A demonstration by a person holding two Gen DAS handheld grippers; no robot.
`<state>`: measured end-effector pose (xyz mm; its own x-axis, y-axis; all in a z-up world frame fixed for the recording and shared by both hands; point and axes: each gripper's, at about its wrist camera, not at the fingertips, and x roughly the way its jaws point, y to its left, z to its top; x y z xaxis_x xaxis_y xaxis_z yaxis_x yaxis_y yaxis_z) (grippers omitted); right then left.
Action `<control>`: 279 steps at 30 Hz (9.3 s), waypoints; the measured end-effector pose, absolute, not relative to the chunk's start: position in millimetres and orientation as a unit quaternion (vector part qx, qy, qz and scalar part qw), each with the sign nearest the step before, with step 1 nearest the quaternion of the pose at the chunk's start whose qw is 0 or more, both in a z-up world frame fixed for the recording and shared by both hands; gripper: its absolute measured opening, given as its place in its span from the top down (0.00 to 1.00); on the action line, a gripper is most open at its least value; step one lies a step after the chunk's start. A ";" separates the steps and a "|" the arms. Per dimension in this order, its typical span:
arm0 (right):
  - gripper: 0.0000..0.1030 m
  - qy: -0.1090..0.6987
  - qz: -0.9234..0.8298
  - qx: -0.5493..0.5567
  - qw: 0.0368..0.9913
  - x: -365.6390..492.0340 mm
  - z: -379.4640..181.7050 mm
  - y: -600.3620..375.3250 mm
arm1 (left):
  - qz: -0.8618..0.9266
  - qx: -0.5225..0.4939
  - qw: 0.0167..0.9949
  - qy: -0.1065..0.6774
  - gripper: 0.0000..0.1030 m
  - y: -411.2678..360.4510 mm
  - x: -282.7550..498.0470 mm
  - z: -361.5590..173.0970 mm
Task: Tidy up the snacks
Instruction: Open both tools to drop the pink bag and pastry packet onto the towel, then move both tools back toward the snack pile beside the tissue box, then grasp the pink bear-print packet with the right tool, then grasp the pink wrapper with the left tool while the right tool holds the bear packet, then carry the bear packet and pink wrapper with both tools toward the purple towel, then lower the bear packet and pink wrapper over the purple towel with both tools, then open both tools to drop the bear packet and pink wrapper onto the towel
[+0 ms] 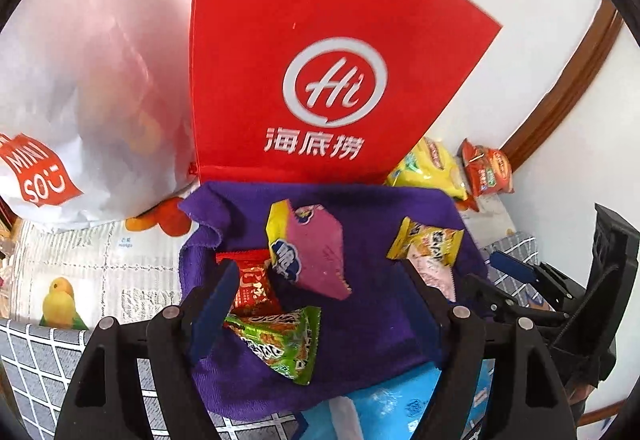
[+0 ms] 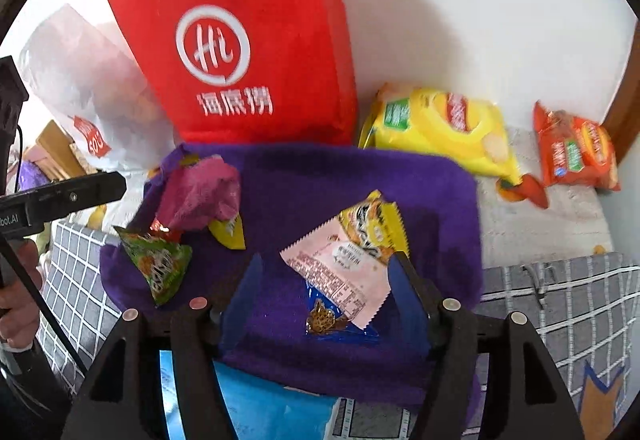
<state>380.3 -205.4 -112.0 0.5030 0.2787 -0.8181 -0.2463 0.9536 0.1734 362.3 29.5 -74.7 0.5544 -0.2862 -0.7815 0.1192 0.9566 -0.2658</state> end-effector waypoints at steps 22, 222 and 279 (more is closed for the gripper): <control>0.28 0.404 0.103 0.024 0.908 247.1 -27.4 -213.5 | -0.090 -0.043 0.915 0.390 0.25 32.9 252.3 2.4; 0.79 0.439 0.150 -0.004 0.886 367.1 -89.9 -205.2 | -0.113 -0.052 0.857 0.501 0.76 6.3 354.3 -91.5; 0.33 0.407 0.073 -0.022 0.910 317.5 -68.6 -213.3 | -0.130 -0.068 0.874 0.464 0.40 12.3 329.0 -52.3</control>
